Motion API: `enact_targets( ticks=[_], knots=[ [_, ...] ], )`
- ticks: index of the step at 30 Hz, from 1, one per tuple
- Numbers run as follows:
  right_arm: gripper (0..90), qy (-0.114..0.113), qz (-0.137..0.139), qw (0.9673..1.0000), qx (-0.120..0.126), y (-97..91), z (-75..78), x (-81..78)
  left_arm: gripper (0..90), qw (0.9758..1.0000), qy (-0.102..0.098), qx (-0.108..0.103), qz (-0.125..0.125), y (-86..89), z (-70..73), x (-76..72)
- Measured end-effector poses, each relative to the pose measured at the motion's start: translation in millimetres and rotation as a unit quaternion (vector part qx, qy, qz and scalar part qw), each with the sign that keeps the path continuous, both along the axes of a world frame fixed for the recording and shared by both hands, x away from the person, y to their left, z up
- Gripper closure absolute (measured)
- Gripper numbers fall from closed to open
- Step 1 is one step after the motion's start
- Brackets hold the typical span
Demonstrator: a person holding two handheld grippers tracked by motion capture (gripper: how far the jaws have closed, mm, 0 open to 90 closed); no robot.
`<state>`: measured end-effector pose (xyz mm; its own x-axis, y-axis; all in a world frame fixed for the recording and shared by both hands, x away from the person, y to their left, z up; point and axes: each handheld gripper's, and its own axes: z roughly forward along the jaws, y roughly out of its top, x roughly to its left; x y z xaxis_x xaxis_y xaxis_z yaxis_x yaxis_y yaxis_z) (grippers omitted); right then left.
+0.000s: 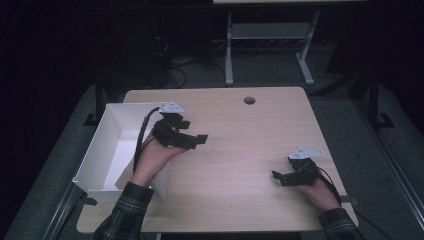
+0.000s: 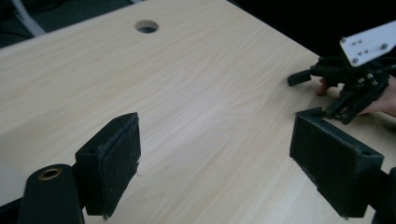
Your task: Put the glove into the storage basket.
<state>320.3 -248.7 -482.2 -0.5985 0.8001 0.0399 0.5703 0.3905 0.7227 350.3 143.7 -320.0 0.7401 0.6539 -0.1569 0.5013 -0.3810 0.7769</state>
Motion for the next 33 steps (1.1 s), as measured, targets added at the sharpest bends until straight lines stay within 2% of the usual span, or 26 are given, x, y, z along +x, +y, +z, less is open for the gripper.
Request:
enact_targets(
  ticks=[8, 14, 17, 20, 21, 24, 28, 30, 33],
  knots=[
    [13.5, 0.0, 0.001, 1.0, 0.001, 0.2, 0.0, 0.0, 15.9, 0.9995, 0.009, 0.015, -0.028, -30.8, -31.5, -6.7],
    [13.5, 0.001, 0.002, 1.0, 0.0, 0.2, 0.2, -0.2, 15.9, 0.9985, 0.013, 0.023, -0.047, -43.6, -59.0, -14.3],
    [13.5, 0.001, 0.002, 1.0, 0.0, 0.2, 0.1, -0.2, 15.9, 0.9984, 0.013, 0.02, -0.051, -46.0, -73.8, -19.1],
    [13.5, 0.002, 0.0, 1.0, 0.0, 0.6, 0.2, -0.6, 15.9, 0.9981, 0.008, 0.027, -0.055, -45.1, -86.3, -23.4],
    [13.5, 0.002, 0.0, 1.0, 0.0, 0.6, 0.2, -0.5, 15.9, 0.9981, 0.012, 0.027, -0.053, -45.3, -90.5, -24.5],
    [13.5, 0.002, 0.0, 1.0, 0.0, 0.7, 0.2, -0.7, 15.9, 0.9974, 0.011, 0.044, -0.056, -44.5, -99.6, -27.8],
    [13.4, 0.002, 0.0, 1.0, 0.0, 0.7, 0.1, -0.8, 15.9, 0.9975, 0.004, 0.051, -0.049, -43.2, -115.4, -32.6],
    [13.5, 0.0, 0.0, 1.0, 0.0, 0.6, 0.1, -0.6, 15.8, 0.9963, 0.003, 0.068, -0.053, -43.1, -124.5, -33.6],
    [13.4, -0.001, 0.001, 1.0, 0.0, 0.6, 0.1, -0.4, 15.8, 0.9953, 0.019, 0.074, -0.059, -42.7, -136.0, -32.1]
  ],
)
